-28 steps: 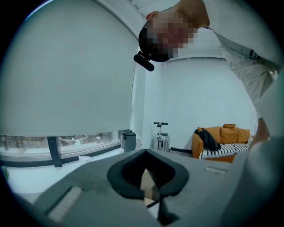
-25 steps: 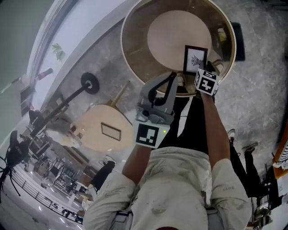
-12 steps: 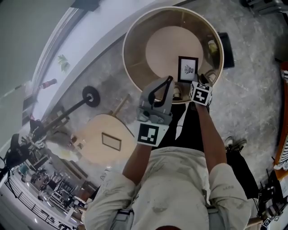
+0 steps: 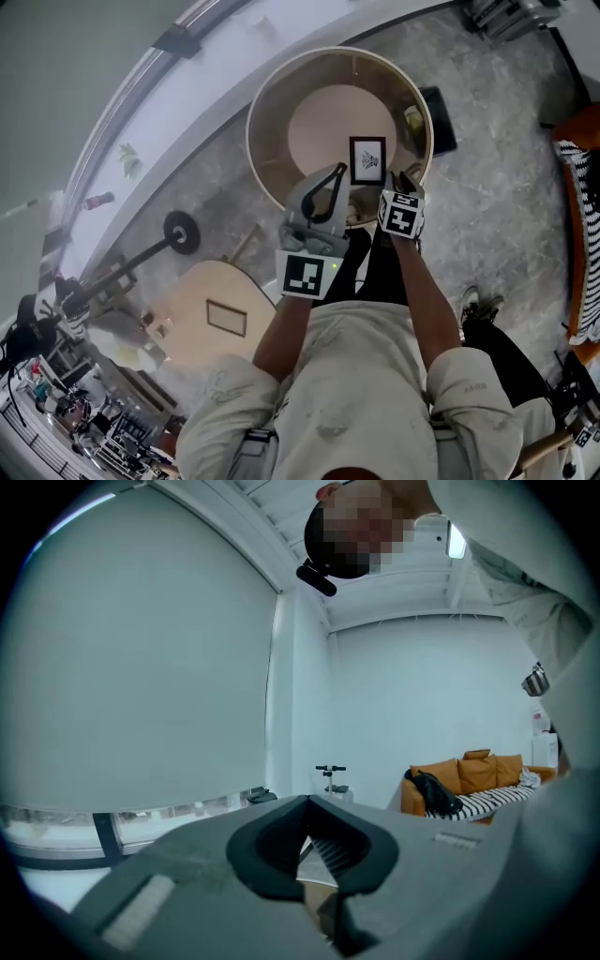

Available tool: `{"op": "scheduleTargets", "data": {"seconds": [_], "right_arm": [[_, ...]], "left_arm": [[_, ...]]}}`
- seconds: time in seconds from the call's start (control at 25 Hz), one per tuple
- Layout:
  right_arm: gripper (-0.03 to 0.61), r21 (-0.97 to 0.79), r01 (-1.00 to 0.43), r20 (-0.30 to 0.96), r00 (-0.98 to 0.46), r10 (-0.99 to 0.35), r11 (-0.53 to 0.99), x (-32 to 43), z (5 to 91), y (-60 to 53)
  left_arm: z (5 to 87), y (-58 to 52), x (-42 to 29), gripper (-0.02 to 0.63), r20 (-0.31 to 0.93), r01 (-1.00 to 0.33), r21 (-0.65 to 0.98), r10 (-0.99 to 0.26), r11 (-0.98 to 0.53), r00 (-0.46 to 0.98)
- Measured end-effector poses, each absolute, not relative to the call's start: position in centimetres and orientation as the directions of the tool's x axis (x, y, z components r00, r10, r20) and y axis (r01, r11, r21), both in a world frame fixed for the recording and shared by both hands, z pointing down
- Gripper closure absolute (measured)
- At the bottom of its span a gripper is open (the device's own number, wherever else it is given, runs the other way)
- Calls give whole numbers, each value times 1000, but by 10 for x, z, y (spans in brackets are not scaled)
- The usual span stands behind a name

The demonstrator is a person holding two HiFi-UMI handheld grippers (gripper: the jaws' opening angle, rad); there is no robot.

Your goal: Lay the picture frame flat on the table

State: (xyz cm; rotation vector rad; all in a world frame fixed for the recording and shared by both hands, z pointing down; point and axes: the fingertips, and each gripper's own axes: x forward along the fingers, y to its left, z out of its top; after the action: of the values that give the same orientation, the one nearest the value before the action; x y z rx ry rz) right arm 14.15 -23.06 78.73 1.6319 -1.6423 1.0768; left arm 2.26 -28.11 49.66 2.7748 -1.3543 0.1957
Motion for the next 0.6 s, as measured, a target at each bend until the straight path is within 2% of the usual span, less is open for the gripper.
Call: {"op": "scheduleTargets", "data": {"seconds": [0.16, 0.6], "right_arm": [[480, -141, -987, 836, -74, -544, -82, 146, 764, -222], [479, -159, -984, 746, -65, -662, -83, 154, 686, -217]], "left_arm": [[489, -271, 23, 611, 149, -780, -22, -773, -626, 616], [447, -258, 15, 611, 69, -796, 2, -794, -606, 604]]}}
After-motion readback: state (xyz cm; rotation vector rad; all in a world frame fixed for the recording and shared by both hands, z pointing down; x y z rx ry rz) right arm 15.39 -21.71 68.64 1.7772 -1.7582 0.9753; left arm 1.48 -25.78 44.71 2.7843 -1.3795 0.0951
